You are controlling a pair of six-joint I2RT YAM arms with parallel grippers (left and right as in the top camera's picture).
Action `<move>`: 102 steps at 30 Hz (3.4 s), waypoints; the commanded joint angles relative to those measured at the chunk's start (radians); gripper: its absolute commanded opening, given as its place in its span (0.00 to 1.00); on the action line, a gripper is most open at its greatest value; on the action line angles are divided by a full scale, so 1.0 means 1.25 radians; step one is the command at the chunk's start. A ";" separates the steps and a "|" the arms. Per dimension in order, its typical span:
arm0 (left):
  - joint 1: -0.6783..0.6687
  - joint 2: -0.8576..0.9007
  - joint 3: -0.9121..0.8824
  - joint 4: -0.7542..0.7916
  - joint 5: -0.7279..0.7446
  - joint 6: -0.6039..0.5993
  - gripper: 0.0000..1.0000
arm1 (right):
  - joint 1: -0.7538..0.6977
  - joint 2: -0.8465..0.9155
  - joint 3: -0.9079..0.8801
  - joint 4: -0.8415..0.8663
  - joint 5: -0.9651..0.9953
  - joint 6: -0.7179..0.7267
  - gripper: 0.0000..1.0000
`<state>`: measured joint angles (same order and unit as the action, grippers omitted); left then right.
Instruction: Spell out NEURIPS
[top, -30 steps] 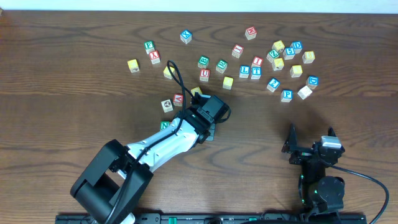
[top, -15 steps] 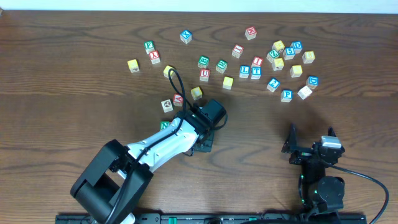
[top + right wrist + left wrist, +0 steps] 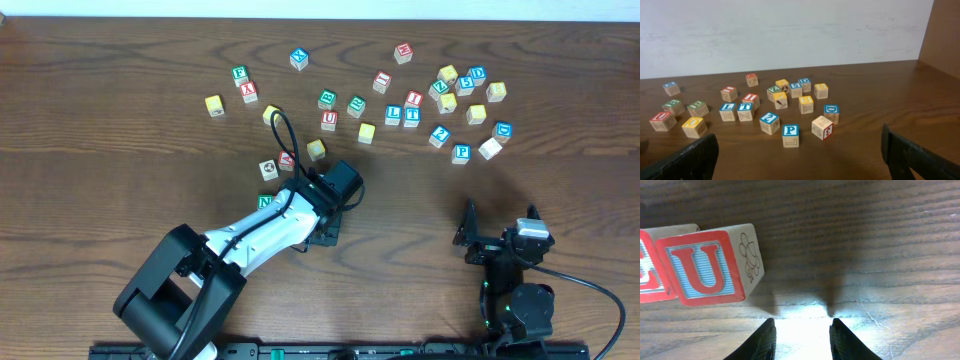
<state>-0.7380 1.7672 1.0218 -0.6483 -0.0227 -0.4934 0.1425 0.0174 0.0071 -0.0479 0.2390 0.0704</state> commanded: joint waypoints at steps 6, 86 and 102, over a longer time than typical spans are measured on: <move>0.001 0.009 0.013 -0.005 -0.019 -0.001 0.35 | 0.001 -0.002 -0.001 -0.004 0.001 -0.007 0.99; 0.001 0.009 0.013 0.156 0.002 -0.030 0.35 | 0.001 -0.002 -0.001 -0.004 0.001 -0.007 0.99; 0.001 0.009 0.013 0.108 -0.103 -0.031 0.35 | 0.001 -0.002 -0.001 -0.004 0.001 -0.007 0.99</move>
<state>-0.7380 1.7672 1.0218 -0.5014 -0.1223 -0.5270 0.1425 0.0174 0.0071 -0.0479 0.2390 0.0704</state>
